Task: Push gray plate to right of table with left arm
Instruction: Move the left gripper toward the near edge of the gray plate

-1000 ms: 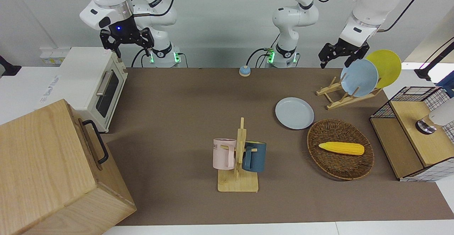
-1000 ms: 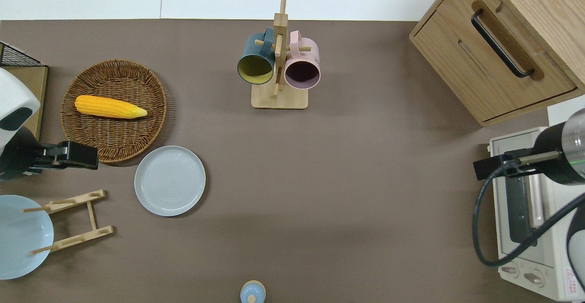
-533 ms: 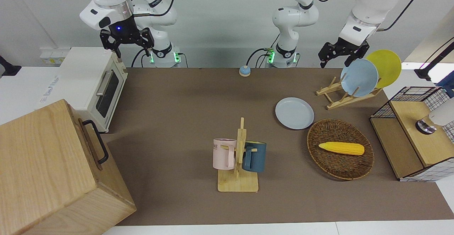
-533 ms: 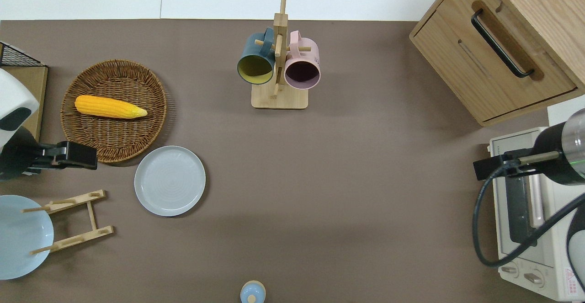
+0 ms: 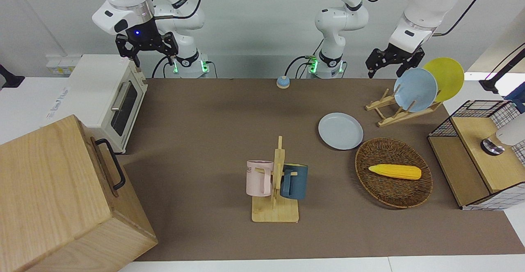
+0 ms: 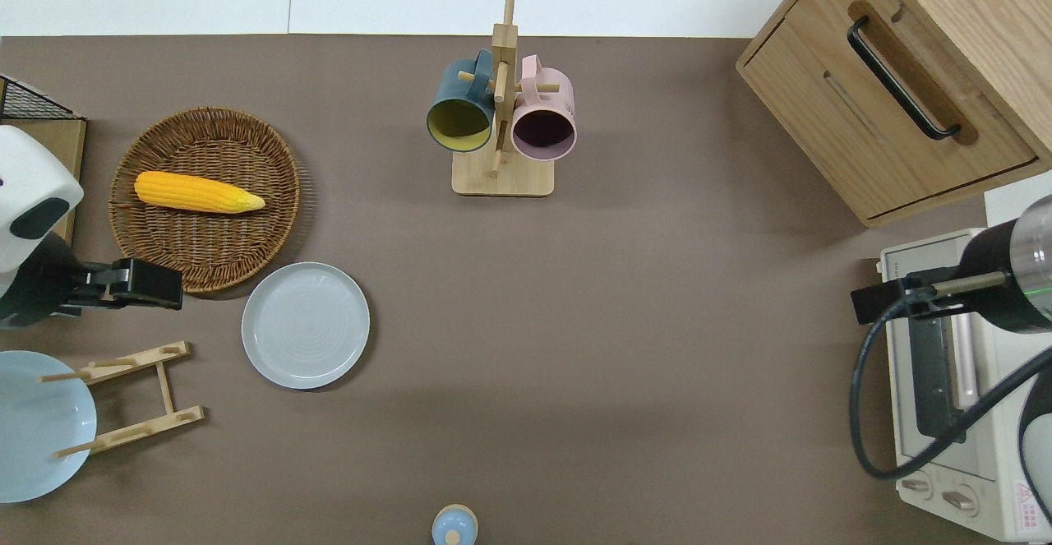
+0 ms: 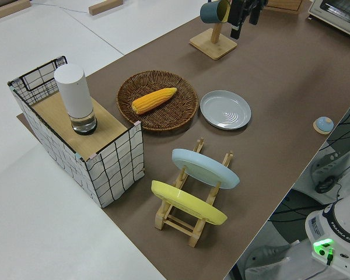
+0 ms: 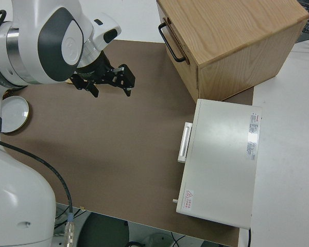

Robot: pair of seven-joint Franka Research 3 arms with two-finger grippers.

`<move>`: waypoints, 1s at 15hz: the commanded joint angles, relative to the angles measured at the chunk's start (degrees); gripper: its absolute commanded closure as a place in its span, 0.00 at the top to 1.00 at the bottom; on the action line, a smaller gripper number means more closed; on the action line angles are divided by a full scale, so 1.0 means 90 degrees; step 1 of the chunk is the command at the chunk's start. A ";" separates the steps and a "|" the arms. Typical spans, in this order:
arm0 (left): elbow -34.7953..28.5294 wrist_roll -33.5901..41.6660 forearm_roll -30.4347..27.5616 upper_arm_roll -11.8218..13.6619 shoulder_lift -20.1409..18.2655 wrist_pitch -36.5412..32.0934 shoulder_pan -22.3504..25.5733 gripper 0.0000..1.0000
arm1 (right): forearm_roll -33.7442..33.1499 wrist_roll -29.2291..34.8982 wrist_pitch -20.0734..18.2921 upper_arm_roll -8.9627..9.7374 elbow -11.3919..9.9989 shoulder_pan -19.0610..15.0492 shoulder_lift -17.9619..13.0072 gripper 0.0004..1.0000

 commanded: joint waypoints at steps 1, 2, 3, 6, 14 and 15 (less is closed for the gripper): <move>-0.0747 0.0017 -0.0073 0.0138 -0.0223 0.0304 0.0017 0.99 | -0.0004 -0.0048 -0.0076 0.0033 -0.0026 -0.0051 -0.0066 1.00; -0.0971 0.0027 -0.0083 0.0148 -0.0214 0.0547 0.0017 0.98 | -0.0004 -0.0048 -0.0076 0.0033 -0.0026 -0.0051 -0.0066 1.00; -0.1215 0.0027 -0.0083 0.0148 -0.0156 0.0724 0.0027 0.98 | -0.0004 -0.0048 -0.0076 0.0033 -0.0026 -0.0051 -0.0066 1.00; -0.2387 0.0085 -0.0092 0.0236 -0.0184 0.1855 0.0173 0.95 | -0.0004 -0.0048 -0.0076 0.0033 -0.0026 -0.0051 -0.0066 1.00; -0.4427 0.0613 -0.0268 0.0265 0.0264 0.4607 0.0691 0.88 | -0.0004 -0.0048 -0.0076 0.0033 -0.0026 -0.0051 -0.0066 1.00; -0.4663 0.0603 -0.0404 0.0265 0.0274 0.4970 0.0691 0.88 | -0.0004 -0.0048 -0.0076 0.0033 -0.0026 -0.0051 -0.0066 1.00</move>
